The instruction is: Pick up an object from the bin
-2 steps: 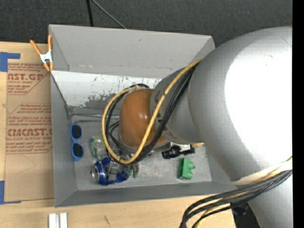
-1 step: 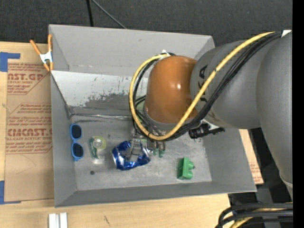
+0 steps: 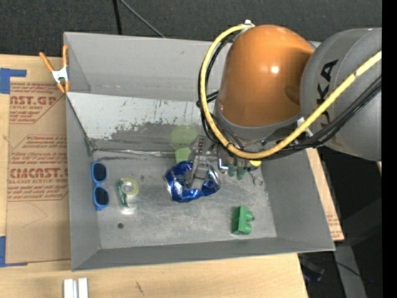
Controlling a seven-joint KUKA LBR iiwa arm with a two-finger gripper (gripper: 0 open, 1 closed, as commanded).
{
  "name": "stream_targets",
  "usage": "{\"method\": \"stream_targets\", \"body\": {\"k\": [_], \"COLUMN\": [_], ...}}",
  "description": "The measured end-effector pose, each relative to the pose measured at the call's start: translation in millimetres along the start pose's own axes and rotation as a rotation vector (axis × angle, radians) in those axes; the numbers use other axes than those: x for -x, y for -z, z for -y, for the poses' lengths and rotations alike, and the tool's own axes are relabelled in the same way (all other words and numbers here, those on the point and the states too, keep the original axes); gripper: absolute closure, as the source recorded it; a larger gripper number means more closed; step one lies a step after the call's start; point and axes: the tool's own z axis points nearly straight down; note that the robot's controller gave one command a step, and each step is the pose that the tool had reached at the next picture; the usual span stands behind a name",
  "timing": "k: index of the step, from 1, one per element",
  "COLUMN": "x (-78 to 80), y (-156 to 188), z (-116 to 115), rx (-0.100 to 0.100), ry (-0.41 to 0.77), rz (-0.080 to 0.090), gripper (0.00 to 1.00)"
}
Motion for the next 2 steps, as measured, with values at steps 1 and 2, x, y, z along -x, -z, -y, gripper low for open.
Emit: {"method": "stream_targets", "body": {"k": [1, 2], "x": [-8.2, -7.9], "y": [-10.6, -11.4], "z": [-54.4, -69.2], "rx": [-0.001, -0.001], "ry": [0.143, 0.331], "rz": [-0.007, -0.007], "gripper": [1.00, 1.00]}}
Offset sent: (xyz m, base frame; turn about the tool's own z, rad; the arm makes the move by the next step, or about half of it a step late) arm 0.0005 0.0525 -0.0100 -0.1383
